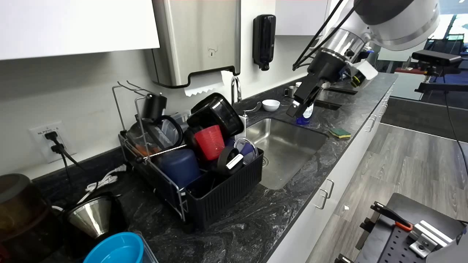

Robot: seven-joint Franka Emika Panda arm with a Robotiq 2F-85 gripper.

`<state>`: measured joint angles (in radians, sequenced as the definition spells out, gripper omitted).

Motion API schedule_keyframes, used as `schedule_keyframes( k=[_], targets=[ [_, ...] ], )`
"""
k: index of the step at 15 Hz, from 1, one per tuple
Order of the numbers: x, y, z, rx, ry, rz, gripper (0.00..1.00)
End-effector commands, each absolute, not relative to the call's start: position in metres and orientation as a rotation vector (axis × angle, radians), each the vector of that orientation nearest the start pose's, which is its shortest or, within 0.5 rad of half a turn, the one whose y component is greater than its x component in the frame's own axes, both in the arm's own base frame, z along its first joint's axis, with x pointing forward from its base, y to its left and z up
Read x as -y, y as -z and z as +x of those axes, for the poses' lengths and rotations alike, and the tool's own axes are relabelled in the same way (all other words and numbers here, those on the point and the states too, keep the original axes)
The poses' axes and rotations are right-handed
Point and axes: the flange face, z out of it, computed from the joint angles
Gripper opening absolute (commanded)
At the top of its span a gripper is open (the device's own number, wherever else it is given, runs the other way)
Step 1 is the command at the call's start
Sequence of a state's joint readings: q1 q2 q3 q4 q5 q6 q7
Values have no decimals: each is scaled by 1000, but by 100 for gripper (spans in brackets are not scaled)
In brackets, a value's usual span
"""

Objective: Take the black baking tin out of the dish rack and put it in the sink

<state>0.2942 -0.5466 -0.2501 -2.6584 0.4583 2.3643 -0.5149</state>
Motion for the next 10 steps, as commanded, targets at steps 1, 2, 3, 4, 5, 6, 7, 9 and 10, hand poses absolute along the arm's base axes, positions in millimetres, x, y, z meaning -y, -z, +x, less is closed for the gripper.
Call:
schedule_keyframes(
  k=[1,2,3,4,5,6,7,9,10],
  targets=[
    [-27,-420,421,451,423,-2590,100],
    [-28,-416,428,464,421,-2576,100],
    [-29,-412,437,469,420,-2568,100],
    [-30,-407,448,453,413,-2566,100],
    [-31,-404,457,434,403,-2571,100],
    [-31,-403,464,393,407,-2599,100],
    [-30,-408,448,422,407,-2585,100],
    [-32,-403,461,414,395,-2600,100],
    [-33,-402,463,412,390,-2603,100]
  ],
)
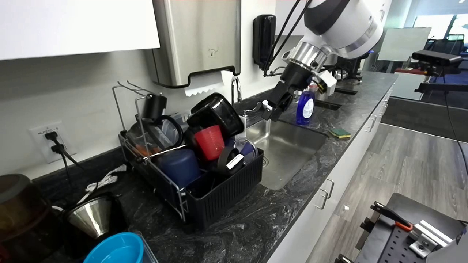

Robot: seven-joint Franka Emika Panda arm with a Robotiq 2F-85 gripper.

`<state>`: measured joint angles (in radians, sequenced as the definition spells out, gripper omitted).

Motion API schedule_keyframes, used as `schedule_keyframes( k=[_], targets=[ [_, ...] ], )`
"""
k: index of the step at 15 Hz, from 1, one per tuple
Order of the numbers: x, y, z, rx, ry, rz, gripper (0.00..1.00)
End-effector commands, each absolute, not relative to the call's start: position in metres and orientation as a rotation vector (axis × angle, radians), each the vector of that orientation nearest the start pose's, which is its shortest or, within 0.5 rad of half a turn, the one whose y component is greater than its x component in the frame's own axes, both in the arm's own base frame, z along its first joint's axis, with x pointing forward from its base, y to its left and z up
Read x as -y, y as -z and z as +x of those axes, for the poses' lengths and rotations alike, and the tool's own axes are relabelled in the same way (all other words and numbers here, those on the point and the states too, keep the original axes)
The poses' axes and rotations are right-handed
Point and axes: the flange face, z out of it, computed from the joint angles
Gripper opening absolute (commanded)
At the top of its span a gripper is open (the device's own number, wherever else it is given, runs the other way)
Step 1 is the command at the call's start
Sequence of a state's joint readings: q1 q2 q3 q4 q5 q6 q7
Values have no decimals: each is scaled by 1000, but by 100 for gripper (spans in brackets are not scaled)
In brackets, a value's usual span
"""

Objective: Take the black baking tin out of the dish rack and put it in the sink

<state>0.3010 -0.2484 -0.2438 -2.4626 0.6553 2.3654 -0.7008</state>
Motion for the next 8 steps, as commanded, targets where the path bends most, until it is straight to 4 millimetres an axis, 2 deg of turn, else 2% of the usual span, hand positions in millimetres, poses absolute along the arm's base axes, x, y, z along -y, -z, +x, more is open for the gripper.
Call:
schedule_keyframes(
  k=[1,6,8],
  targets=[
    [-33,-402,463,411,391,-2603,100],
    [-29,-404,467,388,384,-2585,100],
    [-25,-416,476,337,438,-2552,100]
  ],
)
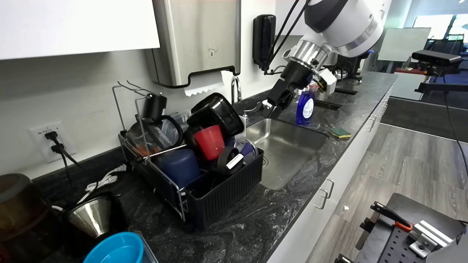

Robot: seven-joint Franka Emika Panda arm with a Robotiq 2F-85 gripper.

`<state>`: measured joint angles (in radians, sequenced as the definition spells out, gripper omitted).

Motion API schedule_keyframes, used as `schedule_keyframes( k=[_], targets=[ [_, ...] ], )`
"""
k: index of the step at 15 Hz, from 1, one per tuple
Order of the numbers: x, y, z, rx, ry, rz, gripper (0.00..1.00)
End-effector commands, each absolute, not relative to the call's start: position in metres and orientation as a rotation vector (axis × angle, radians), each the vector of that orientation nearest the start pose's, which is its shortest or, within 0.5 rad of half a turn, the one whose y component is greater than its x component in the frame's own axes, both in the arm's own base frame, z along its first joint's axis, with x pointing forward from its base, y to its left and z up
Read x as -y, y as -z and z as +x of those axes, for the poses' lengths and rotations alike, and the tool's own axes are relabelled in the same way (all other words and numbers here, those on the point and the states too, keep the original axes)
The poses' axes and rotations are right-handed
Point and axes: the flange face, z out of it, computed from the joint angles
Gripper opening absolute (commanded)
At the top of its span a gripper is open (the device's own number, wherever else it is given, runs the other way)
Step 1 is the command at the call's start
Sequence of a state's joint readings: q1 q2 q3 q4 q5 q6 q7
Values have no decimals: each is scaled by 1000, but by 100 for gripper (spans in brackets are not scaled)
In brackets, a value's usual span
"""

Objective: Take the black baking tin out of the dish rack and put it in the sink

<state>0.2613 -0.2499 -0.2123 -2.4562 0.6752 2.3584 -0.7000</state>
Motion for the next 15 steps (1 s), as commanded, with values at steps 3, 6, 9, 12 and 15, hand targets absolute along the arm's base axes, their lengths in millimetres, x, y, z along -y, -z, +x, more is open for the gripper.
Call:
schedule_keyframes(
  k=[3,6,9,12,15],
  targets=[
    [-26,-442,492,312,539,-2475,100],
    [-37,-456,502,348,592,-2371,100],
    [-45,-446,507,419,584,-2281,100],
    [-46,-428,511,507,581,-2225,100],
    [-46,-411,520,606,596,-2179,100]
  ],
)
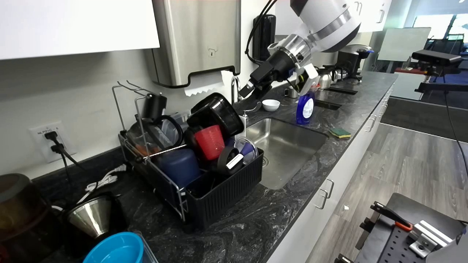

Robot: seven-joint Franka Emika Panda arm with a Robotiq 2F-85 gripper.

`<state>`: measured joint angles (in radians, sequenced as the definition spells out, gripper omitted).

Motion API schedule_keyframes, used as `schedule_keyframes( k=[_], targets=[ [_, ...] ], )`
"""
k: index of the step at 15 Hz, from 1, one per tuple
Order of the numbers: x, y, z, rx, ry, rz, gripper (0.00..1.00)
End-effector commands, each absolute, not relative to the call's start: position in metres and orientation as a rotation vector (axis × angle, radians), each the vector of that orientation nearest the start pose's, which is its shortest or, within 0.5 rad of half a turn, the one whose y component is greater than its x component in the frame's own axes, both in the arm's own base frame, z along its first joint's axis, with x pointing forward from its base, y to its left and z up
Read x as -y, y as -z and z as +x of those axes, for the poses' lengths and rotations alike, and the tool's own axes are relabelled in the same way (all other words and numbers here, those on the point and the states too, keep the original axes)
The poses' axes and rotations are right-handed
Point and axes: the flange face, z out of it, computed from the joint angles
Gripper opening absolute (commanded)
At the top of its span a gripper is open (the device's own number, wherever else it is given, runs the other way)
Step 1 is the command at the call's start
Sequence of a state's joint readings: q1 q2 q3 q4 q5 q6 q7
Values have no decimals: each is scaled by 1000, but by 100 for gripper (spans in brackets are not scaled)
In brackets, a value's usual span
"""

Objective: Take the black baking tin out of the dish rack and put it in the sink

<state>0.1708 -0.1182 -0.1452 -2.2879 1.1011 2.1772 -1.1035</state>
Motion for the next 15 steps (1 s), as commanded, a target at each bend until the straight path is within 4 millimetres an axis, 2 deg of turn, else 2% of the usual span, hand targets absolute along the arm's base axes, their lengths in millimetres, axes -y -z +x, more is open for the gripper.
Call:
schedule_keyframes(
  k=[1,7,12,13,15],
  targets=[
    [-48,-408,524,634,601,-2165,100],
    [-61,-391,555,796,620,-2124,100],
    [-67,-375,578,849,616,-2103,100],
    [-68,-371,581,853,615,-2101,75],
    [-69,-368,584,861,612,-2097,66]
  ],
)
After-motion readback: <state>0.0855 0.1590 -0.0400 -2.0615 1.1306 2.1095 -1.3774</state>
